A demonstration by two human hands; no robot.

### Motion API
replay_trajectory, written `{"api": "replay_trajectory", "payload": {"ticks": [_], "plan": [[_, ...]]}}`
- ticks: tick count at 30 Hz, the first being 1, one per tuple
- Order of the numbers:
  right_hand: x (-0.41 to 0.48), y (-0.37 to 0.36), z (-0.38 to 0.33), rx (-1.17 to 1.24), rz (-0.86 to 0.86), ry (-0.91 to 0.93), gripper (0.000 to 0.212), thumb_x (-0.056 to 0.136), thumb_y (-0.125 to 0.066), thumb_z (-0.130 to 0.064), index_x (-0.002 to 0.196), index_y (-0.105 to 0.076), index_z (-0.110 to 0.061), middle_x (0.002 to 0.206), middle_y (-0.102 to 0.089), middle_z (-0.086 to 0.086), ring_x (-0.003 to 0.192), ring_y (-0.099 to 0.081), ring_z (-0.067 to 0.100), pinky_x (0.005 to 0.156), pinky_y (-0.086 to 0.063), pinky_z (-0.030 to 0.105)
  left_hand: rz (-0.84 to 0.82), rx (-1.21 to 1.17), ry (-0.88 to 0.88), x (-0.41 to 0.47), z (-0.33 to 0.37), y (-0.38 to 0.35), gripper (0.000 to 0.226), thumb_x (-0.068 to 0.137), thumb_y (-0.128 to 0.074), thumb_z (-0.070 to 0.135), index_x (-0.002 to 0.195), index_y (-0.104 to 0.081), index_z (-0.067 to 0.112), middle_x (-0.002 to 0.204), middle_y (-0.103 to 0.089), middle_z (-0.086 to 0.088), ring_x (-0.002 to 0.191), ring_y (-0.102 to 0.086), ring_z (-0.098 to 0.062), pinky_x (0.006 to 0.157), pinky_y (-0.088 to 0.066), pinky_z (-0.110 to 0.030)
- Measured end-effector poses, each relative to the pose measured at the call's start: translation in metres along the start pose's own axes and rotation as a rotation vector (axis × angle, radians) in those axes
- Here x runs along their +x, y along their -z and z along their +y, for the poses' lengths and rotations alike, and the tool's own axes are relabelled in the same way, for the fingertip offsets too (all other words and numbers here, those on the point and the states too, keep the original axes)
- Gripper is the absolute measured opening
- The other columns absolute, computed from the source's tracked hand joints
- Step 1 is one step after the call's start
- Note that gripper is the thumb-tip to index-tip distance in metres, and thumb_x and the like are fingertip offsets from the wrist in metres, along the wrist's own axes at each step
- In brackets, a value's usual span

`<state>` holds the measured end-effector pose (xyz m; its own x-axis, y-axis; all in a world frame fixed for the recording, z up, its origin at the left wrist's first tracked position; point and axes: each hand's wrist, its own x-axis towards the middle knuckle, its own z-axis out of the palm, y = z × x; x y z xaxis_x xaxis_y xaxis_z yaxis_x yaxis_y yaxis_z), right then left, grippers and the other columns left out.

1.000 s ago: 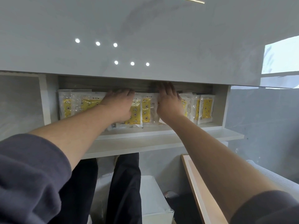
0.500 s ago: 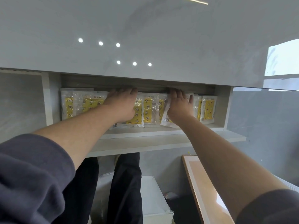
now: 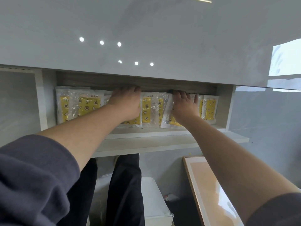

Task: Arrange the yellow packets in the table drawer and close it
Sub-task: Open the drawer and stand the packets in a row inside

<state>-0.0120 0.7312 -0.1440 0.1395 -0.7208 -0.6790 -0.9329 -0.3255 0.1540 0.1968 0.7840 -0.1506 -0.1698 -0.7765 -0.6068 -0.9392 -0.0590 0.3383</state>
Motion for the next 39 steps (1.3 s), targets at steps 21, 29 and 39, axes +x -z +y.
{"api": "replay_trajectory", "payload": {"ticks": [21,29,39], "plan": [[0.005,-0.004,0.043,-0.04,-0.007,0.011,0.075,0.083,-0.049,-0.002,0.151,-0.02,-0.017,0.153,-0.03,0.006,0.145,-0.02,0.024,0.119,-0.005,0.055,0.036,0.035,0.01,0.014,0.029,-0.005,0.049,0.089,-0.052,0.027,0.134,-0.043,0.01,0.128,-0.052,-0.009,0.116,-0.051,-0.028,0.098,-0.04,-0.042],[0.013,0.001,0.07,-0.084,-0.049,-0.034,0.072,0.087,-0.05,-0.009,0.151,-0.019,-0.019,0.155,-0.025,0.005,0.147,-0.015,0.023,0.119,-0.003,0.055,0.066,-0.001,-0.041,0.021,0.042,-0.011,0.059,0.086,-0.054,0.025,0.141,-0.036,0.01,0.136,-0.047,-0.008,0.122,-0.048,-0.028,0.104,-0.036,-0.043],[0.017,-0.001,0.09,-0.051,0.01,-0.055,0.076,0.081,-0.054,-0.001,0.149,-0.021,-0.016,0.152,-0.028,0.008,0.143,-0.022,0.029,0.119,-0.012,0.049,0.074,-0.019,-0.044,0.032,0.059,-0.011,0.054,0.087,-0.052,0.024,0.137,-0.04,0.009,0.13,-0.051,-0.008,0.116,-0.051,-0.028,0.099,-0.041,-0.043]]}}
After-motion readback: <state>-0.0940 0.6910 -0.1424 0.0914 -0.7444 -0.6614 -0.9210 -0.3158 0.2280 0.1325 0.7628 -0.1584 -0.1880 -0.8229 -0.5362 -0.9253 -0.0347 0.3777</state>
